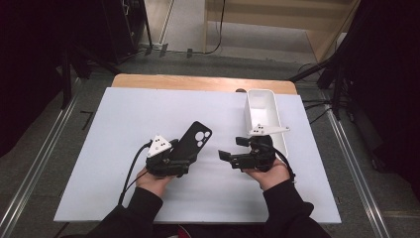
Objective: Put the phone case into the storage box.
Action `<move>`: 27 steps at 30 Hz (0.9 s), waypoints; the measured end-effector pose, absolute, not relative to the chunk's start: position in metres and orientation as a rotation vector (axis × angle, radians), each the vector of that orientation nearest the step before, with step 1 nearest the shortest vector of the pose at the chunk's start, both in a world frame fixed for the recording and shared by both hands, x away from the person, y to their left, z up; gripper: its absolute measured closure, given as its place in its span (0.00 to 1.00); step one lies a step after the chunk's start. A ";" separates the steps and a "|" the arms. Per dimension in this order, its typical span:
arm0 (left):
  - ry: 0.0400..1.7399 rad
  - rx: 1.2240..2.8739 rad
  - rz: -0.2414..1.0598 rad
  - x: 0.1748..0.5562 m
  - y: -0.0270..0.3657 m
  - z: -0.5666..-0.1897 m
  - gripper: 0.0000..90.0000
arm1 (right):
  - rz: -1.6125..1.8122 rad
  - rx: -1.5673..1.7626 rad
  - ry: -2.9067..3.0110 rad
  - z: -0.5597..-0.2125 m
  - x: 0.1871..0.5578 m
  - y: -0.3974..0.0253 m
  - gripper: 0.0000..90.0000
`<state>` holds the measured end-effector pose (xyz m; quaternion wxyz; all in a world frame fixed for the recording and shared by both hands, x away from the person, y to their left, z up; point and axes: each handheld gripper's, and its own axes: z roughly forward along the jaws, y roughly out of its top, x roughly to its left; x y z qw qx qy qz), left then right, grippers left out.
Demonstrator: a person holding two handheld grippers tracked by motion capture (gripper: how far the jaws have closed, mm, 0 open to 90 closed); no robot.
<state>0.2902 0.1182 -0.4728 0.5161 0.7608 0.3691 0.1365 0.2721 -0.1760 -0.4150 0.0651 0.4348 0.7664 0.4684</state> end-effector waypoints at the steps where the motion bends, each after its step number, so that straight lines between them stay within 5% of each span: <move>1: 0.890 1.822 0.321 0.290 0.118 -0.473 0.15 | 1.415 1.321 2.309 -0.414 0.273 -0.176 0.14; 27: 0.875 1.774 0.341 0.283 0.114 -0.477 0.15 | 1.424 1.372 2.301 -0.411 0.299 -0.159 0.14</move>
